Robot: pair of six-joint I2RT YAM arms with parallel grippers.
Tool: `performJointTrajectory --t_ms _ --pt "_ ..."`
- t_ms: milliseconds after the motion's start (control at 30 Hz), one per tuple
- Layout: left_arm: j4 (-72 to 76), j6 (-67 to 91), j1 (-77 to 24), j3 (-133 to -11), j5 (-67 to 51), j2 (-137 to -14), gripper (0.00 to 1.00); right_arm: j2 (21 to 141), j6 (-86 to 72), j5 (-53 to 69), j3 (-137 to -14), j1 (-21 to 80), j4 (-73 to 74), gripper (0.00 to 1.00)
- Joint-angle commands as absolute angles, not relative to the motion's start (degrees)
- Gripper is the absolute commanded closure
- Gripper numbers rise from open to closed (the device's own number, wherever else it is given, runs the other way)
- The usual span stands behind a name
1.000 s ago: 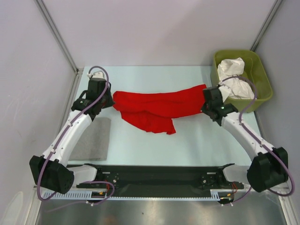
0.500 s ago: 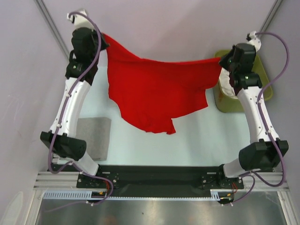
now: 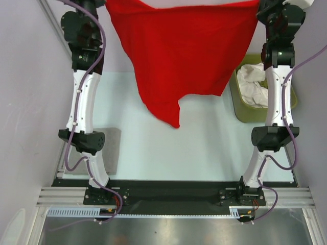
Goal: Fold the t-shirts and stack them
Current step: Flatten the tshirt out
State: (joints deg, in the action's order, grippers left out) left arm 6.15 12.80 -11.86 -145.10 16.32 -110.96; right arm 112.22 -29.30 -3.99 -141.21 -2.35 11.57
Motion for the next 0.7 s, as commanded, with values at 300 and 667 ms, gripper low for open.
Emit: performJointTrajectory --t_ms 300,667 --pt "14.7 22.5 -7.5 -145.6 14.1 -101.4 1.00 100.0 -35.2 -0.6 -134.9 -5.3 0.6 1.00" --pt "15.6 20.7 -7.5 -135.2 12.1 -85.6 1.00 82.6 -33.1 0.4 -117.7 -4.6 -8.0 1.00"
